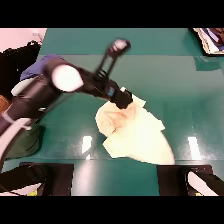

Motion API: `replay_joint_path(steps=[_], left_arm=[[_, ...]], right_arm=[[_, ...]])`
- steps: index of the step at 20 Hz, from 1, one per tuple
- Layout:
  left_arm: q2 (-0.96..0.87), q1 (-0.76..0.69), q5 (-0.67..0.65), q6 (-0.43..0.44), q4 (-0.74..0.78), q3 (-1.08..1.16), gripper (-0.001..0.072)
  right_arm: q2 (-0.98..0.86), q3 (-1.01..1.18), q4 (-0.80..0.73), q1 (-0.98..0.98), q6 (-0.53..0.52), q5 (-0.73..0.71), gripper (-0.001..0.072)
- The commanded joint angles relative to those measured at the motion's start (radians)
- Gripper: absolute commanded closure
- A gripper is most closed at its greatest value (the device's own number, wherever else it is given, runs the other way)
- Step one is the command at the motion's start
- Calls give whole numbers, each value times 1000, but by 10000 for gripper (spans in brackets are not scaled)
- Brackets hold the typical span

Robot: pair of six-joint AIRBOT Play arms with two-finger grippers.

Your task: Fold the shirts.

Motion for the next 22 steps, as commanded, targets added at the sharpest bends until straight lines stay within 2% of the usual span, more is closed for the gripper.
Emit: replay_joint_path(steps=[1,5,8,11,14,18,21,22], left_arm=[[-51,42,12,-23,32,-39,209],[-47,285,-91,-23,30,-51,209],[-64,375,-84,-11,22,-177,209],[-132,383,-13,48,-3,-294,209],[-220,383,42,139,-148,-299,209],[-287,382,42,149,-205,-299,210],[-288,370,40,238,-298,-299,212],[-288,364,34,248,-304,-299,295]], right_arm=[[1,2,-1,1,0,43,695],[0,2,-1,1,0,56,694],[-10,2,-1,1,0,78,695],[-24,1,1,2,1,97,695],[-51,1,2,2,1,136,694],[-79,1,8,2,1,185,695],[-80,0,7,2,1,170,695],[-80,0,7,1,1,169,694]])
